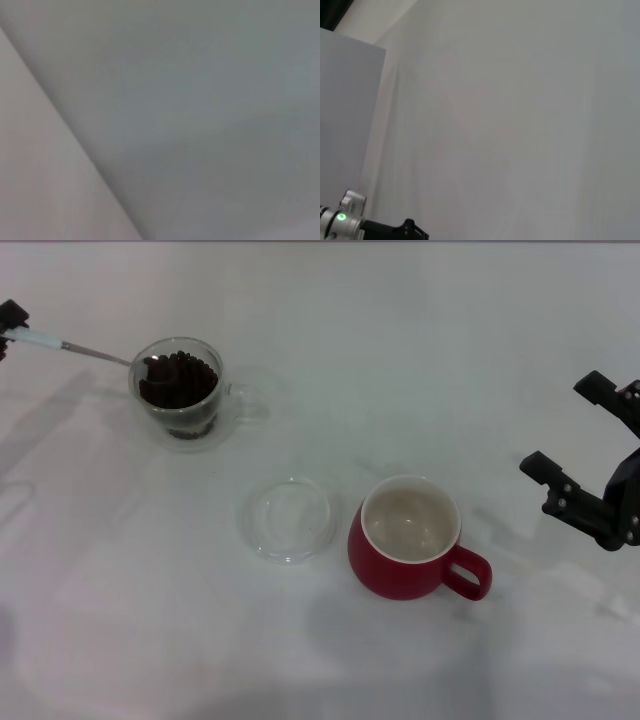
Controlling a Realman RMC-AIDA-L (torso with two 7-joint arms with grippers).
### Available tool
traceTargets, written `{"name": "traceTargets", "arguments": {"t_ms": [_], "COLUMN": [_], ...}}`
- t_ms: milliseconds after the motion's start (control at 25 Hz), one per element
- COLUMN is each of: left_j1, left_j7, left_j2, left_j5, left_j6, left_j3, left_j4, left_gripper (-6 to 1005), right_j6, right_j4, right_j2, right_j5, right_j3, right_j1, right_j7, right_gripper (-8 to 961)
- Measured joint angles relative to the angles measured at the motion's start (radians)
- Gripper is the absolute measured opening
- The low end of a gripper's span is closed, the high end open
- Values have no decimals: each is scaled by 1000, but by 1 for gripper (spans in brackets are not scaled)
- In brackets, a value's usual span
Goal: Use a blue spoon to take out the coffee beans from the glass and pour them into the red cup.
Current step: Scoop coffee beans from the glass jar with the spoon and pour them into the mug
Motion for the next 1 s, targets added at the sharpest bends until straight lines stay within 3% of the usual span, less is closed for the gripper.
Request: {"name": "traceTargets", "arguments": {"t_ms": [400,640,1000], "left_j1": [7,-56,-171], "left_j7": [-5,-1,-3], "left_j2": [3,-4,-36], "left_j5": [-13,78,214], "left_j6": [127,146,141], "left_j3": [0,0,0], "left_j4": [13,63,106], "left_gripper": [127,126,126], "right_j6": [5,9,69], "right_j4": [-1,-2,-24], "right_j2": [0,0,0], "right_j5": [-3,4,20], "right_j3": [-4,0,11], "right_j1": [8,22,33], "right_j7": [-2,-2,-2], "right_gripper": [876,876,876]}}
